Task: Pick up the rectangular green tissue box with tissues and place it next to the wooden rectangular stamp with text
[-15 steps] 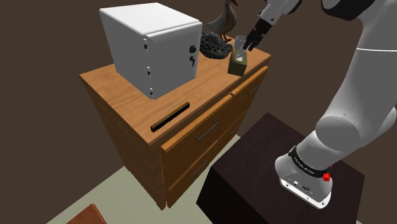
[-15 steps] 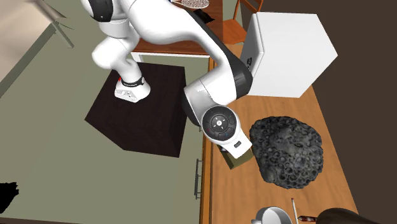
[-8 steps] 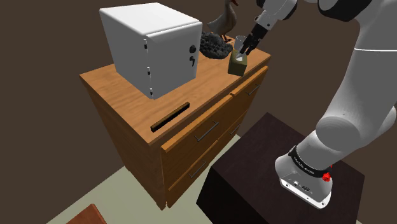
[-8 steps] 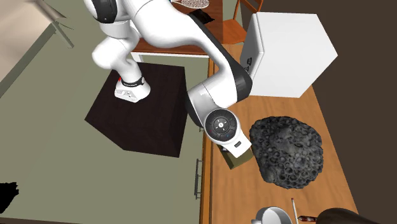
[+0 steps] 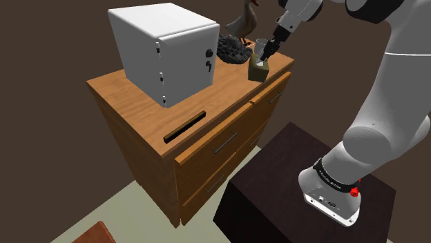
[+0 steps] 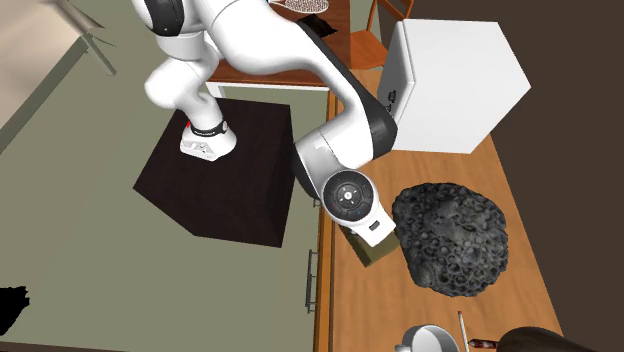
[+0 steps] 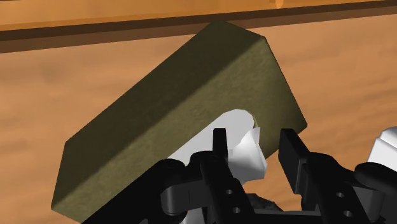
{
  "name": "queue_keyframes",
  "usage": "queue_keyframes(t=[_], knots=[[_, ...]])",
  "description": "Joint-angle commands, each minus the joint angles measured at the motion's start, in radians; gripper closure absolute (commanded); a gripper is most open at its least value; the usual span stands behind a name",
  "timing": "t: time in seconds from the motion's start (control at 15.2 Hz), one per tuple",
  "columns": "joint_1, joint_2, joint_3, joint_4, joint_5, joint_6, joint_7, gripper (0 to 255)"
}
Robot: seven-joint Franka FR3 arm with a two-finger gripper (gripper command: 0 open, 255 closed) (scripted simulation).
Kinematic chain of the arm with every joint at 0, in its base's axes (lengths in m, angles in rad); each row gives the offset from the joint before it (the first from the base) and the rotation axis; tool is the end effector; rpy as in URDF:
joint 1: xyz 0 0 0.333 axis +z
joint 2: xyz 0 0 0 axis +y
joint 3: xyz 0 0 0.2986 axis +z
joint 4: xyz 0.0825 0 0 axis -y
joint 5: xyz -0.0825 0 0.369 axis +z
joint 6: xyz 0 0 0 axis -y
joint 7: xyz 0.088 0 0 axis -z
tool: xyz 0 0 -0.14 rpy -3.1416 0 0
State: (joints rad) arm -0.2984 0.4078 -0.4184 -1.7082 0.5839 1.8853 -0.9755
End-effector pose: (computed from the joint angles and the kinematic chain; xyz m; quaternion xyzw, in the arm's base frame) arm 0.5127 -0.3455 0.3224 -0.9787 -0.0183 -0.0795 0.1882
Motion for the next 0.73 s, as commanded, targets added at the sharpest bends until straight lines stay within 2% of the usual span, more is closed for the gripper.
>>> queue_keyframes(t=[0.0,0.4,0.66], knots=[[-0.001,0.004,0.000,0.000,-0.001,0.007,0.000,255],[0.000,0.002,-0.001,-0.002,-0.001,0.008,-0.001,255],[0.001,-0.019,-0.007,0.021,-0.016,-0.029,0.021,255]])
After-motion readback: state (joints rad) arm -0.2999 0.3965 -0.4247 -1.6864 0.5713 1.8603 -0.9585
